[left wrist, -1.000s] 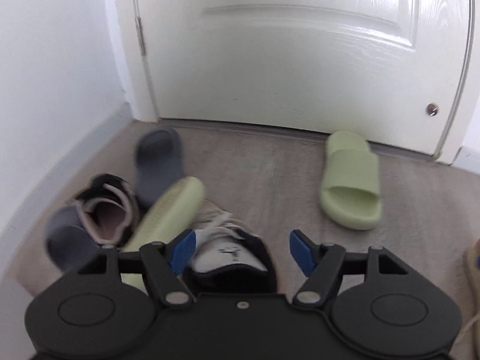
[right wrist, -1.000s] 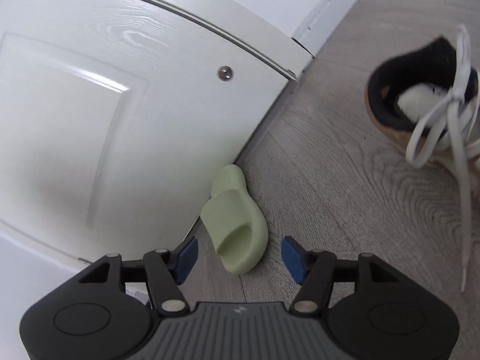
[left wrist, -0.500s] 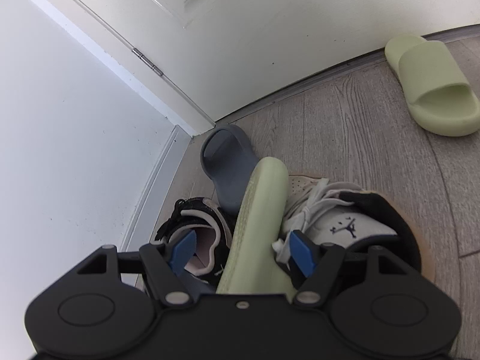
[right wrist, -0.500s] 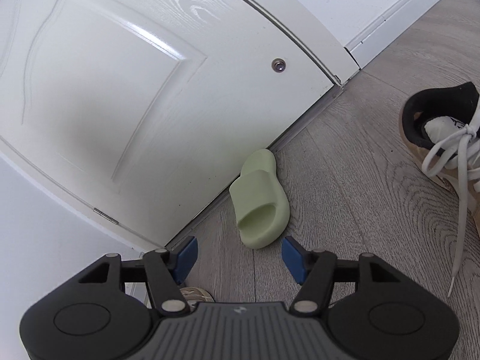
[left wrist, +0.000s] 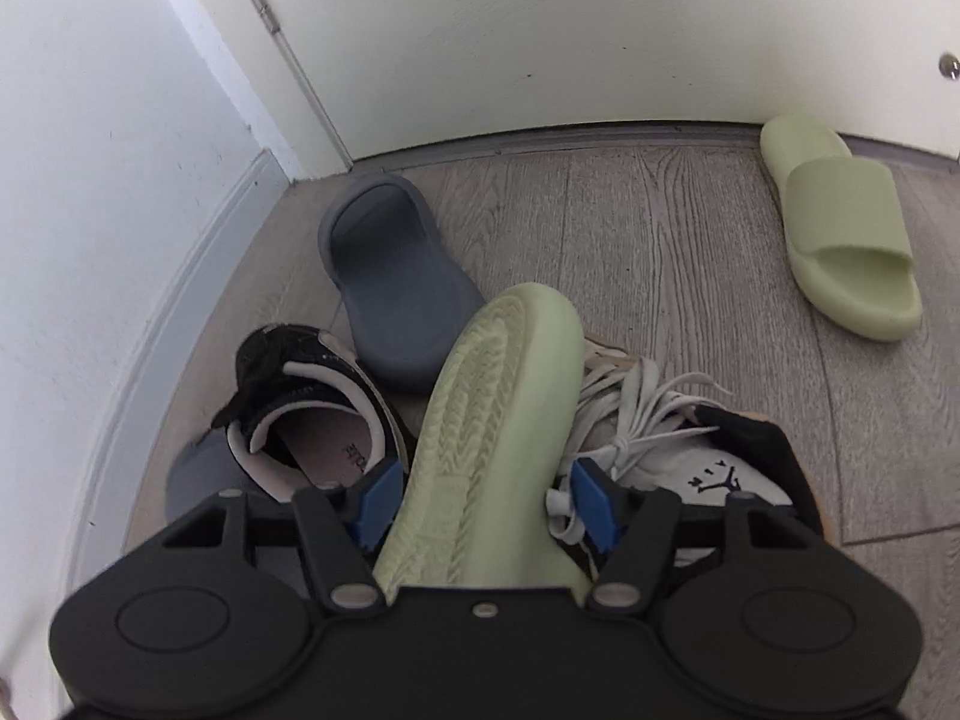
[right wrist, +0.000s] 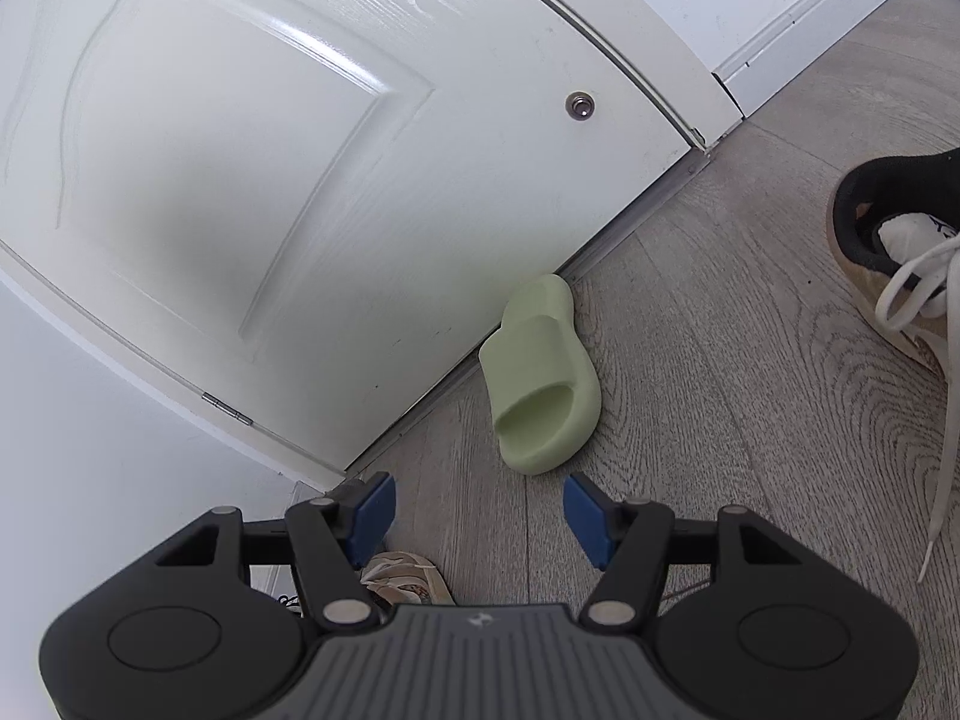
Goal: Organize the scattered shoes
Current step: 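Grasp the second pale green slide in the pile with the left tool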
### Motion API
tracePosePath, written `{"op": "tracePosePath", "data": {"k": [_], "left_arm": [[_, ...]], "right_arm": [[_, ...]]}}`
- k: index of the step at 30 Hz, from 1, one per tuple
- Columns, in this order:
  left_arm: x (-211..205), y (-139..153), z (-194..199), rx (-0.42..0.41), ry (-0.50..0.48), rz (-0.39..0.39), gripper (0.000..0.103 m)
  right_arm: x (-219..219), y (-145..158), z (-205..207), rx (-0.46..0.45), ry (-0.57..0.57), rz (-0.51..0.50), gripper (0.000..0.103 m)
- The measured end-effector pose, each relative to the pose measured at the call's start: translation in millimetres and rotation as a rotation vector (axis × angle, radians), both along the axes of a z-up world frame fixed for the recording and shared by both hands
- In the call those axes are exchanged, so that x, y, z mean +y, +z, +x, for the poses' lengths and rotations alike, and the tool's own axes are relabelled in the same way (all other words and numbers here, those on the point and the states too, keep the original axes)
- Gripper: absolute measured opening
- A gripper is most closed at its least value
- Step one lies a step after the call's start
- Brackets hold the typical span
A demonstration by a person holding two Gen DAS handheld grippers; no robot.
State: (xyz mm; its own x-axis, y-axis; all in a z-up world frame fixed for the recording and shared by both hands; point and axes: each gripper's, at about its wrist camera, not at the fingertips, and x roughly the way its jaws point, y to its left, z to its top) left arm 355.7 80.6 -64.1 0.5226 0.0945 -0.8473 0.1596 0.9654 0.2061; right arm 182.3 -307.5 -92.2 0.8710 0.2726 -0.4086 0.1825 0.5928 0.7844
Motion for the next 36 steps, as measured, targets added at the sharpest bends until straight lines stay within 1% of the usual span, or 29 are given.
{"op": "tracePosePath", "data": {"k": [3, 6, 7, 9, 11, 15, 16, 19, 22, 23, 24, 26, 31, 33, 36], "left_arm": [[5.2, 3.3, -2.0, 0.016, 0.013, -0.049, 0.064], [-1.9, 6.6, -4.8, -0.004, 0.015, -0.049, 0.064], [-8.5, 4.9, -4.1, -0.011, -0.003, -0.027, 0.064], [-27.6, -1.2, -2.5, -0.039, -0.069, 0.040, 0.064], [-42.6, -7.8, 0.9, -0.068, -0.102, 0.098, 0.064], [-53.3, -19.1, 13.8, -0.111, -0.078, 0.191, 0.065], [-51.5, -23.7, 18.1, -0.107, -0.073, 0.208, 0.065], [-41.7, -38.3, 25.6, -0.081, -0.071, 0.224, 0.065], [-35.8, -46.6, 21.6, -0.127, -0.076, 0.240, 0.065], [-33.8, -46.6, 20.2, -0.139, -0.070, 0.230, 0.057], [-31.5, -45.3, 20.3, -0.138, -0.061, 0.204, 0.044], [-26.7, -37.8, 20.7, -0.145, -0.016, 0.160, 0.041], [-15.7, -20.5, 12.7, -0.187, 0.023, 0.101, 0.039], [-11.8, -5.8, 3.8, -0.221, 0.044, 0.075, 0.039], [-13.8, 17.1, -12.1, -0.255, 0.040, 0.034, 0.038]], "right_arm": [[0.3, -0.7, 0.3, -0.004, 0.005, 0.022, 0.064], [1.3, -1.9, 0.4, -0.006, 0.012, 0.048, 0.064], [1.4, -2.3, 0.7, -0.007, 0.013, 0.056, 0.064], [2.2, -3.8, 1.6, -0.006, 0.017, 0.078, 0.064], [4.0, -4.8, 2.3, -0.001, 0.021, 0.084, 0.064], [5.9, -3.6, 1.6, 0.000, 0.024, 0.069, 0.064], [5.5, -3.3, 1.4, -0.002, 0.023, 0.071, 0.064], [3.2, -4.0, 1.3, -0.005, 0.017, 0.089, 0.064], [1.2, -6.3, 2.5, -0.001, 0.014, 0.113, 0.064], [1.0, -7.0, 3.0, 0.000, 0.014, 0.122, 0.064], [0.9, -7.6, 3.4, 0.001, 0.015, 0.129, 0.064], [2.1, -6.6, 3.9, 0.000, 0.017, 0.114, 0.064], [4.0, -4.4, 4.8, -0.005, 0.018, 0.082, 0.064], [3.6, -4.5, 5.3, -0.007, 0.019, 0.082, 0.064], [3.0, -3.1, 5.6, -0.015, 0.018, 0.075, 0.064]]}}
